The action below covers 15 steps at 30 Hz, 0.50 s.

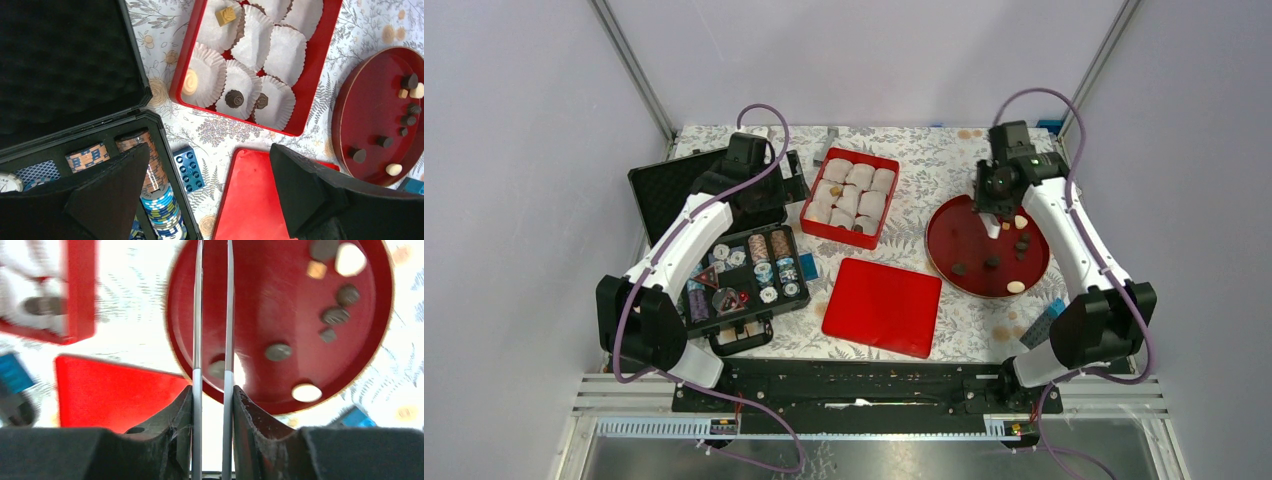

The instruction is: Pack the chocolate

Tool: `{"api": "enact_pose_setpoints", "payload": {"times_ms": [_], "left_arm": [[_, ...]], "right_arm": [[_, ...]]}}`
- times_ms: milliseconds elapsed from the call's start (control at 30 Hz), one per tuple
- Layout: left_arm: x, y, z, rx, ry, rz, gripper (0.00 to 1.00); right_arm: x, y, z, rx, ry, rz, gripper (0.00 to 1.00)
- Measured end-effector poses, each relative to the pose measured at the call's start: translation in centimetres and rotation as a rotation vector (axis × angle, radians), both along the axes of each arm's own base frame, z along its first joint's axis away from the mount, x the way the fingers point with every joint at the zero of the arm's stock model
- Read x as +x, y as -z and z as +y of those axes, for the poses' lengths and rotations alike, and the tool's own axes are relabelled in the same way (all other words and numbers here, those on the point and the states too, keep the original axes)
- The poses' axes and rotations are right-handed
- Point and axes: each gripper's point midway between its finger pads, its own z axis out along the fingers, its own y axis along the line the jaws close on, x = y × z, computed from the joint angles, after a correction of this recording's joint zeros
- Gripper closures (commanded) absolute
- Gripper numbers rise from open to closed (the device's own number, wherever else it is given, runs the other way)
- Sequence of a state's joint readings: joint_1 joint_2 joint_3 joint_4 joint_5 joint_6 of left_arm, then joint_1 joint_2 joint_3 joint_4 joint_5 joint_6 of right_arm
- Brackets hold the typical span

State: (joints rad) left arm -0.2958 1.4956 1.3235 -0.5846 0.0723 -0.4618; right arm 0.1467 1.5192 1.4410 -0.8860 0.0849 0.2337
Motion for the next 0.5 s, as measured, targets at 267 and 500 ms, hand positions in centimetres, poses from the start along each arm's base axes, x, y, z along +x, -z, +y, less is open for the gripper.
{"api": "enact_pose_setpoints", "payload": {"times_ms": [267, 500], "left_arm": [[0.1, 0.2, 0.7, -0.008, -0.08, 0.02, 0.01], [0.1, 0.4, 1.0, -0.006, -0.104, 0.03, 0.01]], "right_arm": [[0.6, -6.5, 13.8, 0.102, -0.338, -0.157, 0.74], [0.4, -2.6, 21.5, 0.137, -0.502, -0.059, 0.71]]}}
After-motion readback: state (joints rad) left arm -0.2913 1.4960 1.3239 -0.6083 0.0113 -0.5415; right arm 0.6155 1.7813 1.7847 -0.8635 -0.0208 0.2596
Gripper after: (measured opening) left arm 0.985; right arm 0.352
